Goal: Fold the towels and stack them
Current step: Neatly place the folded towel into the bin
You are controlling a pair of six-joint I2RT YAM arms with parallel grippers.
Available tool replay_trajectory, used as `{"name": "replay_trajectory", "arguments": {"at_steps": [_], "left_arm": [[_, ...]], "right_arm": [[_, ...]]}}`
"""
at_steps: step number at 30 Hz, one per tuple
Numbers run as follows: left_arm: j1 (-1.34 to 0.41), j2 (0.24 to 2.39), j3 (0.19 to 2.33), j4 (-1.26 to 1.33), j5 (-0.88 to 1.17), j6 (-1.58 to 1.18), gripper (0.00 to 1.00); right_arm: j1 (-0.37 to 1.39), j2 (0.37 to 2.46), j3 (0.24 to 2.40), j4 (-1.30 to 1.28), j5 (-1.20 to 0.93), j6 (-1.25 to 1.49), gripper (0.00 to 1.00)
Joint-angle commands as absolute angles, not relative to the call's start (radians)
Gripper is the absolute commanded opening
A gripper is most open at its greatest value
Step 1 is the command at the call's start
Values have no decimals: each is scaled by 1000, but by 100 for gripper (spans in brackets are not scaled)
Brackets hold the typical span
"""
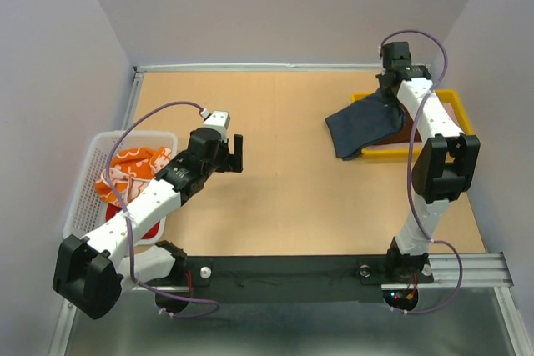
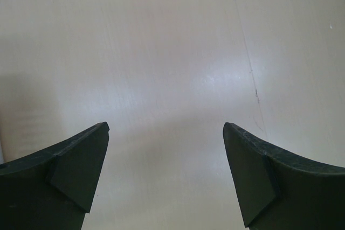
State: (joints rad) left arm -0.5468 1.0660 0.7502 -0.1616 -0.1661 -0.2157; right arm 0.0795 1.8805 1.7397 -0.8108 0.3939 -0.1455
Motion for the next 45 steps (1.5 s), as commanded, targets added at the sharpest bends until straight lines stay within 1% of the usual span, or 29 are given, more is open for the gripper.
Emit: {"name": "replay_trajectory", "arguments": {"at_steps": [1,8,12,14,25,32,36,39,40,41,42,43,45], "left_arm": [[-543,1084,762,-133,-189,-215,98],[-543,1114,765,-133,-183,-219,98],[-543,1127,767,-133,-173,-219,98],[-543,1131,765,-132,-170,-221,98],[-542,1149,769,-132,-170,-222,98],[-543,1155,769,-130,-163,-222,98],[-542,1161,770,-132,-158,-222,98],[-543,1166,770,-130,-156,-222,98],[-543,1166,770,-130,-155,-224,98],[-543,1169,770,-130,-153,-224,98],[-543,1170,772,-132,-153,-221,98],[-543,1172,772,-132,-152,-221,98],[-543,1177,772,-130,-153,-219,98]], "right_arm": [[17,1904,1835,-750,514,-209,0],[5,1962,1862,-683,665,-302,1],[-34,1974,1864,-657,666,-302,1],[-37,1985,1868,-635,698,-321,1],[-72,2014,1898,-601,690,-334,0],[-87,2089,1896,-580,670,-301,1],[-112,2155,1908,-558,706,-270,10],[-132,2186,1916,-534,745,-230,14],[-146,2204,1917,-528,758,-221,25],[-153,2212,1919,-517,782,-206,31],[-167,2229,1922,-514,804,-186,41],[-176,2229,1927,-511,824,-186,43],[-198,2244,1939,-509,905,-141,54]]}}
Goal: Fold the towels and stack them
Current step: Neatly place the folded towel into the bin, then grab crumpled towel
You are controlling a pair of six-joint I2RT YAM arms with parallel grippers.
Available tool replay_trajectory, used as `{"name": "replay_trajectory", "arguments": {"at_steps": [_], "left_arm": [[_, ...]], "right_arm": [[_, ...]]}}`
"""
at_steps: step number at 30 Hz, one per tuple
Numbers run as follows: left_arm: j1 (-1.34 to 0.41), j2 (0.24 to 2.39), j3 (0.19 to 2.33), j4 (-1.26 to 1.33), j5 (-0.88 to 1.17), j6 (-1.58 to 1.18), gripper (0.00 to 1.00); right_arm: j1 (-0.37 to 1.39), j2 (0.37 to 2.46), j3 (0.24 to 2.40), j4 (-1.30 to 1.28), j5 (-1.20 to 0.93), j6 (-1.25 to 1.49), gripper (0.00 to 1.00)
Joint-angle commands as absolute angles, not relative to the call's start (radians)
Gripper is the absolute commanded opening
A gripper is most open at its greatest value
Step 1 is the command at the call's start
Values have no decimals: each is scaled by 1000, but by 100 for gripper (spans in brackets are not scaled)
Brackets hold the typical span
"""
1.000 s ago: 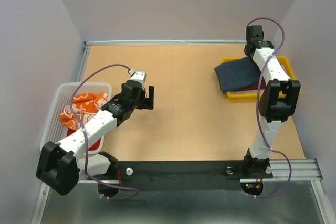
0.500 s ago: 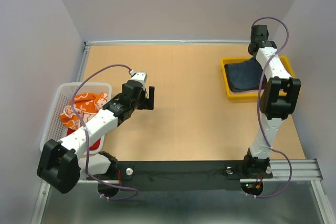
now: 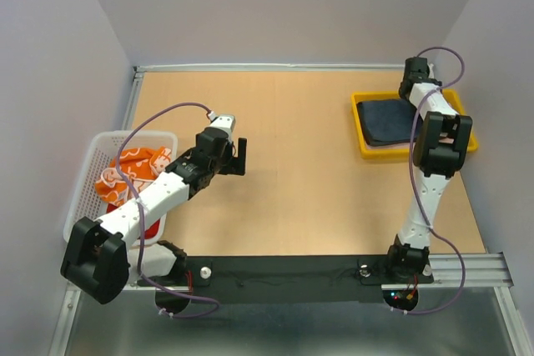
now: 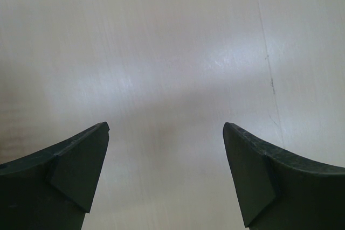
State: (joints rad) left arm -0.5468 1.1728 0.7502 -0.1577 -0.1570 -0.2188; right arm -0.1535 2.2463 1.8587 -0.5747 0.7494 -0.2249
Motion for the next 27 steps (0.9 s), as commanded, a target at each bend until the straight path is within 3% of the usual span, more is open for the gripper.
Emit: {"name": "replay_trajectory", "arguments": {"at_steps": [1,3,4,7,14,20,27], "left_arm": [[-543,1180,775,-129,-152,-219,98],[-543,1178,772,-127,-153,-218,98],[-543,1181,773,-127,-153,-218,98],[-541,1175,773,-126,-160,-215,98],[-537,1137,769,-120,-204,-213,98],[-500,1124,845,-185,-284,-300,98],[-206,1097,917,-370,-438,-437,91]], "right_arm": [[-222,2244,1942,-509,931,-108,63],[-247,2234,1945,-509,976,-84,71],[-267,2224,1945,-509,986,-72,80],[-284,2177,1934,-511,985,-23,86],[-270,1987,1818,-509,783,57,87],[-164,1688,1570,-511,405,146,90],[102,1497,1309,-511,53,195,93]]}}
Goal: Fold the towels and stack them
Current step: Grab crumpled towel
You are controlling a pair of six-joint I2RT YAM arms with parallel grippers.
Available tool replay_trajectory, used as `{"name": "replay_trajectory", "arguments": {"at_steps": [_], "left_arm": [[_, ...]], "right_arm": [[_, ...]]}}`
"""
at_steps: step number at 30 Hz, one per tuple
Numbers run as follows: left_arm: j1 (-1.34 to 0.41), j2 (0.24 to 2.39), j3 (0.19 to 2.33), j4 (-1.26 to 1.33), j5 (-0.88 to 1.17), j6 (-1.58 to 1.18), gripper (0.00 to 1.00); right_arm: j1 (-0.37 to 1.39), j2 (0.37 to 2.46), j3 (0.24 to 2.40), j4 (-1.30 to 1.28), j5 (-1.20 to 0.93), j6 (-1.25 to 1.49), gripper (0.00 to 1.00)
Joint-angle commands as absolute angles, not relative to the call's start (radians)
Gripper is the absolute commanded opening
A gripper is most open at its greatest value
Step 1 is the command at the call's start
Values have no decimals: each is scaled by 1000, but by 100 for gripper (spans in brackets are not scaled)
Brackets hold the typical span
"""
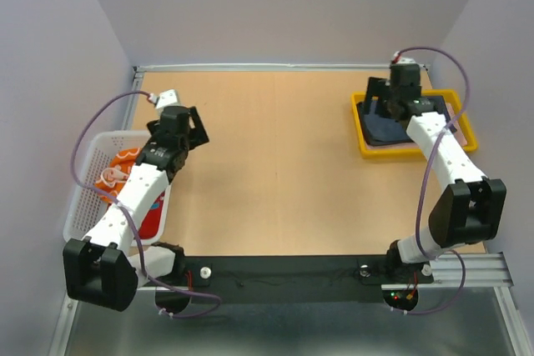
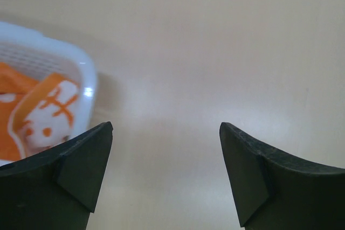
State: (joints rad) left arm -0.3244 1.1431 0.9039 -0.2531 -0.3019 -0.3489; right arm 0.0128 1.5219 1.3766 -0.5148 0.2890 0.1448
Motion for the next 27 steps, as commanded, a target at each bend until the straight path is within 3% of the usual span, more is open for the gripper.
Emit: {"name": "replay_trajectory", "arguments": {"at_steps": [1,6,11,16,19,22,23,25,27], "left_arm": [[-172,1092,911,-394,-466,-446,89],[86,1055,823,-407,-460,-511,88],[338,1138,773,-393,-424,-509,88],[377,1288,770,-353,-387,-543,83],[376,1359,765,-348,-342,-566,62],[376,1344,761,-351,-351,-566,25],[376,1327,764,-354,-380,-563,9],[377,1260,793,-368,-432,-546,0],[371,1197,859,-393,-466,-541,0]], "right_arm": [[159,1490,1281,-511,20,196,93],[326,1471,1221,-509,-67,181,94],[367,1442,1128,-483,-126,163,94],[368,1419,1072,-465,-127,143,94],[368,1408,1062,-460,-123,143,94],[368,1402,1060,-457,-121,144,94],[370,1402,1058,-459,-124,144,94],[368,1402,1061,-457,-127,147,94],[368,1401,1063,-460,-138,152,94]]}}
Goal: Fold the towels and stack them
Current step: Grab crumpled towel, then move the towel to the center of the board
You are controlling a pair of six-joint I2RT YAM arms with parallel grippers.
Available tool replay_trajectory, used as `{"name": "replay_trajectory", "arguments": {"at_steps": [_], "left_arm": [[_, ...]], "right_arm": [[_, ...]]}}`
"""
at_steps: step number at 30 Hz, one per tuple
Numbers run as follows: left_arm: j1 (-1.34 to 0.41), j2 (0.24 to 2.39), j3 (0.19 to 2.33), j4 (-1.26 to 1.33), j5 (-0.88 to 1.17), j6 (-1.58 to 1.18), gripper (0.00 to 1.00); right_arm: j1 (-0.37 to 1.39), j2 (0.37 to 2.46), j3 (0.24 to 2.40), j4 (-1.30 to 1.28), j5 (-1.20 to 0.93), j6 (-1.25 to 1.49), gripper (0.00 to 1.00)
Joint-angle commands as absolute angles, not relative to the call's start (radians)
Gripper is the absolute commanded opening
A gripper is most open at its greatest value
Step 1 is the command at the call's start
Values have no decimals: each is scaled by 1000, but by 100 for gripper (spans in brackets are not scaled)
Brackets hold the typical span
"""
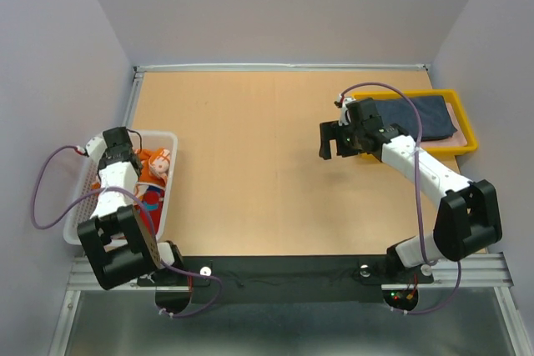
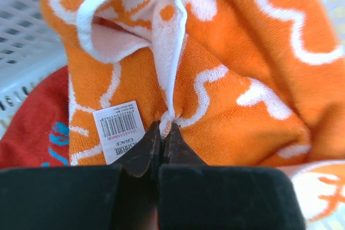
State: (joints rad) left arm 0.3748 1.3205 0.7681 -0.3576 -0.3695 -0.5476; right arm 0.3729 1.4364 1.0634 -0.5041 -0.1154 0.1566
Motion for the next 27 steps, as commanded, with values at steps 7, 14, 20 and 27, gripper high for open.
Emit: {"name": "replay_trajectory", "arguments": {"at_steps": [7,14,20,27], "left_arm": [[82,1195,1292,-544,-701,-523,0],[-285,1403,1791,-654,-646,-526,0],[-626,1496,1954,-585,-513,-532,0],[-860,1309,1362,-374,-492,-701,41]], "right_arm": [[368,1379,1068,-460,-149,164,94],[370,1318,1075,-460,-100,166,94],[368,1256,1095,-460,-54,157,94],[368,1169,1066,-468,-49,132,94]]}}
